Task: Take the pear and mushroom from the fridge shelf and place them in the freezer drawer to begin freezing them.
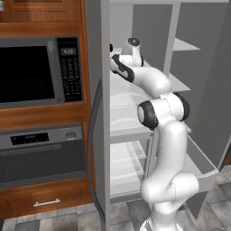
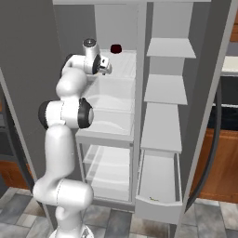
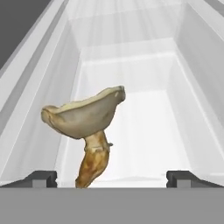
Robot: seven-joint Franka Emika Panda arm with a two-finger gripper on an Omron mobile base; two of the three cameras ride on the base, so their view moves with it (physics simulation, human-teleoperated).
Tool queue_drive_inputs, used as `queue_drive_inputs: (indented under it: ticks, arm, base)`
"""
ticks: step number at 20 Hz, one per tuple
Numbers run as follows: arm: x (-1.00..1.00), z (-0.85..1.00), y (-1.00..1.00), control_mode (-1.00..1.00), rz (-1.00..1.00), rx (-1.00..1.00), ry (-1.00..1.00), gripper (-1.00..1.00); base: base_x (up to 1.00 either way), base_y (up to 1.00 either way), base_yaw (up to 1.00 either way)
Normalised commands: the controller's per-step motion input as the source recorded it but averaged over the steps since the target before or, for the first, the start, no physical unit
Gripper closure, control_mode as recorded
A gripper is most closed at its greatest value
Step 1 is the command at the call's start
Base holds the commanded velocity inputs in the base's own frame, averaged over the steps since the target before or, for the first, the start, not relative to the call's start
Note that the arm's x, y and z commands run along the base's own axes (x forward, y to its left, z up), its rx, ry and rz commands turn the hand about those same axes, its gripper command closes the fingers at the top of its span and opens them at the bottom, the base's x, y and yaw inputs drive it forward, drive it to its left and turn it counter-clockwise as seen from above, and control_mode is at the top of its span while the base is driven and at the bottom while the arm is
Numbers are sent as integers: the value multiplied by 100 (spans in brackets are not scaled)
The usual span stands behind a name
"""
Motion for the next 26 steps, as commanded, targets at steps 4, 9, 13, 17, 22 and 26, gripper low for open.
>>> queue_drive_inputs:
  ticks: [4,9,13,17,22,26]
  arm:
    - [36,-4,15,-100,0,0,0,-100]
    - [20,-16,9,-100,0,0,0,-100]
    - [5,-35,0,-100,0,0,0,100]
    - [13,-37,-3,-100,0,0,0,100]
    - [0,0,0,-100,0,0,-1,100]
    - [-32,0,-1,-100,0,0,0,100]
  base:
    - [0,0,0]
    - [0,0,0]
    - [0,0,0]
    - [0,0,0]
    - [0,0,0]
    - [0,0,0]
